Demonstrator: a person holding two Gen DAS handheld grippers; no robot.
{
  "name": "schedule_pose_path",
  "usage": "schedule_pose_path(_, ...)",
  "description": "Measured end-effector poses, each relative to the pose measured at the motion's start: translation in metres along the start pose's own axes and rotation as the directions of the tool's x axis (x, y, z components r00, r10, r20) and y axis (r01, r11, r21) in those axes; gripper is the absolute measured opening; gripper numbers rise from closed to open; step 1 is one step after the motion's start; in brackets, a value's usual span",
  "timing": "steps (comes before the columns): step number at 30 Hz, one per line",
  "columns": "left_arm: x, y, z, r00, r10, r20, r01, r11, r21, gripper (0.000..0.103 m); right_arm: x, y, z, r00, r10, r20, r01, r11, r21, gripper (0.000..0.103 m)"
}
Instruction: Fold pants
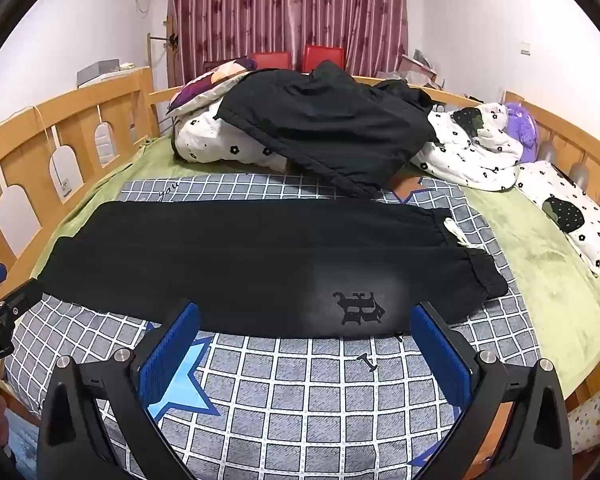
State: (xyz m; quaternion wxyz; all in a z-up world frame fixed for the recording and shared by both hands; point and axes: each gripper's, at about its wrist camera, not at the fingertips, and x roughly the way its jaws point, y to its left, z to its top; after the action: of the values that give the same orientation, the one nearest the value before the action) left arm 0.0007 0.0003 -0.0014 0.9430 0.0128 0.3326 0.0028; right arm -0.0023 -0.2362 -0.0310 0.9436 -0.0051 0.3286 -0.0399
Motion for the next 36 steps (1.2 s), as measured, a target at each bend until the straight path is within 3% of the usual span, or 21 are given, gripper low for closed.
schedule_pose_path(7,0.001,0.001,0.001,0.999,-0.020,-0.036,0.020,1.000,-0.009,0.103,0.000,0.001,-0.001,1.000,-0.001,0.005,0.001,1.000,0.002,0.103)
schedule_pose_path(9,0.006,0.005,-0.001,1.000,-0.016,-0.011,0.016,1.000,-0.015,0.103,0.000,0.003,0.000,1.000,-0.002,0.004,0.002,1.000,0.003,0.103)
schedule_pose_path(36,0.009,0.012,-0.003,0.999,-0.024,-0.031,0.023,0.999,-0.024,0.103,-0.002,-0.001,-0.001,1.000,0.001,0.012,-0.001,1.000,0.006,0.103)
